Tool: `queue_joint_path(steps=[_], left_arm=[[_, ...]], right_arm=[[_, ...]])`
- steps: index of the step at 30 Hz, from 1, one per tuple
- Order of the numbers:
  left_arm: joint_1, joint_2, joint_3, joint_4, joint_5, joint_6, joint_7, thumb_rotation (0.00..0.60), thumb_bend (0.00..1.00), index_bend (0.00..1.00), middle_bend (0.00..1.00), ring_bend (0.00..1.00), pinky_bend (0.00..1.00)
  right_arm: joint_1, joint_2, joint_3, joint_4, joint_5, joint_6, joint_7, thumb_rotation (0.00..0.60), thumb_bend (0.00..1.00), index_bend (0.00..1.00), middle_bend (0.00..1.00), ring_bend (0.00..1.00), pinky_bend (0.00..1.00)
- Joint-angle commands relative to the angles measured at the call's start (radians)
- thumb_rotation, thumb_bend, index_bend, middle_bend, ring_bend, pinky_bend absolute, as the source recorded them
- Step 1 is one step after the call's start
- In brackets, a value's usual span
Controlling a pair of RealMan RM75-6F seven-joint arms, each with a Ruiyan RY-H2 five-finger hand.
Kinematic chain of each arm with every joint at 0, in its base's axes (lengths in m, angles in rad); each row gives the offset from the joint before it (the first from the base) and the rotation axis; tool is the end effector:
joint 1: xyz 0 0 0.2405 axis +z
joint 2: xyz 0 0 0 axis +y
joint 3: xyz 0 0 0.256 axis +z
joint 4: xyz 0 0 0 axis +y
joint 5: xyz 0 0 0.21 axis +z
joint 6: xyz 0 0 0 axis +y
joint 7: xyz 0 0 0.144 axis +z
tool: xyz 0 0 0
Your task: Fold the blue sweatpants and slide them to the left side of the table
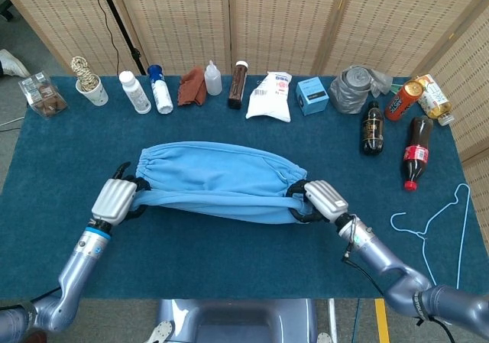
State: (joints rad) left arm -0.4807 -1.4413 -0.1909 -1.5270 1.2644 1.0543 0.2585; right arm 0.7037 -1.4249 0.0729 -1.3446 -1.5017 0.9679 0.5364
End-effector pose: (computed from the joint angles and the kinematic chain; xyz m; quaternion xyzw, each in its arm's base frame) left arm -0.2192 0.3062 0.0307 -0.6889 -0.4045 -0.3734 0.4715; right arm -0.1891 -0.3422 0.0183 0.6832 -0.5067 0.4583 0.2578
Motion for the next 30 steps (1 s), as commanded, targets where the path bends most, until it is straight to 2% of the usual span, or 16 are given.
queue_joint_path(steps=[1, 7, 14, 19, 23, 25, 26, 27, 28, 29, 30], left_arm=[[-0.060, 0.036, -0.055, -0.048, -0.133, -0.072, 0.102, 0.600, 0.45, 0.83, 0.51, 0.39, 0.06], [-0.150, 0.025, -0.094, -0.014, -0.315, -0.140, 0.199, 0.600, 0.45, 0.83, 0.51, 0.38, 0.06], [-0.215, -0.023, -0.099, 0.059, -0.366, -0.120, 0.256, 0.600, 0.45, 0.83, 0.51, 0.38, 0.05], [-0.275, -0.047, -0.096, 0.097, -0.498, -0.148, 0.344, 0.600, 0.44, 0.83, 0.51, 0.36, 0.03], [-0.307, -0.071, -0.093, 0.134, -0.547, -0.143, 0.368, 0.600, 0.44, 0.82, 0.50, 0.33, 0.00], [-0.313, -0.077, -0.091, 0.143, -0.558, -0.143, 0.370, 0.600, 0.42, 0.77, 0.40, 0.26, 0.00], [-0.317, -0.080, -0.091, 0.147, -0.564, -0.143, 0.368, 0.600, 0.41, 0.71, 0.29, 0.19, 0.00], [-0.319, -0.082, -0.090, 0.151, -0.565, -0.141, 0.367, 0.600, 0.41, 0.61, 0.16, 0.10, 0.00], [-0.321, -0.085, -0.088, 0.157, -0.564, -0.136, 0.363, 0.600, 0.40, 0.52, 0.09, 0.06, 0.00], [-0.322, -0.086, -0.086, 0.160, -0.559, -0.130, 0.359, 0.600, 0.39, 0.36, 0.03, 0.01, 0.00], [-0.322, -0.084, -0.082, 0.159, -0.556, -0.126, 0.358, 0.600, 0.38, 0.21, 0.00, 0.00, 0.00]], right_arm=[[0.032, 0.004, 0.034, 0.010, 0.049, -0.056, -0.004, 0.600, 0.74, 0.63, 0.48, 0.36, 0.53], [0.082, -0.005, 0.082, 0.056, 0.133, -0.163, -0.014, 0.600, 0.74, 0.63, 0.48, 0.36, 0.53], [0.113, -0.022, 0.111, 0.104, 0.179, -0.223, -0.025, 0.600, 0.74, 0.63, 0.48, 0.36, 0.53], [0.133, -0.043, 0.124, 0.154, 0.208, -0.264, -0.032, 0.600, 0.74, 0.63, 0.48, 0.36, 0.53], [0.140, -0.060, 0.128, 0.187, 0.212, -0.278, -0.031, 0.600, 0.74, 0.63, 0.48, 0.36, 0.53], [0.142, -0.063, 0.128, 0.195, 0.210, -0.280, -0.031, 0.600, 0.74, 0.63, 0.48, 0.36, 0.53], [0.142, -0.065, 0.129, 0.198, 0.210, -0.280, -0.029, 0.600, 0.74, 0.63, 0.48, 0.36, 0.53], [0.142, -0.065, 0.130, 0.200, 0.209, -0.280, -0.027, 0.600, 0.74, 0.61, 0.47, 0.36, 0.51], [0.141, -0.064, 0.132, 0.199, 0.203, -0.275, -0.014, 0.600, 0.74, 0.58, 0.44, 0.34, 0.49], [0.139, -0.061, 0.130, 0.195, 0.188, -0.271, 0.003, 0.600, 0.73, 0.50, 0.37, 0.27, 0.43], [0.139, -0.054, 0.124, 0.194, 0.169, -0.269, 0.021, 0.600, 0.68, 0.39, 0.27, 0.17, 0.34]])
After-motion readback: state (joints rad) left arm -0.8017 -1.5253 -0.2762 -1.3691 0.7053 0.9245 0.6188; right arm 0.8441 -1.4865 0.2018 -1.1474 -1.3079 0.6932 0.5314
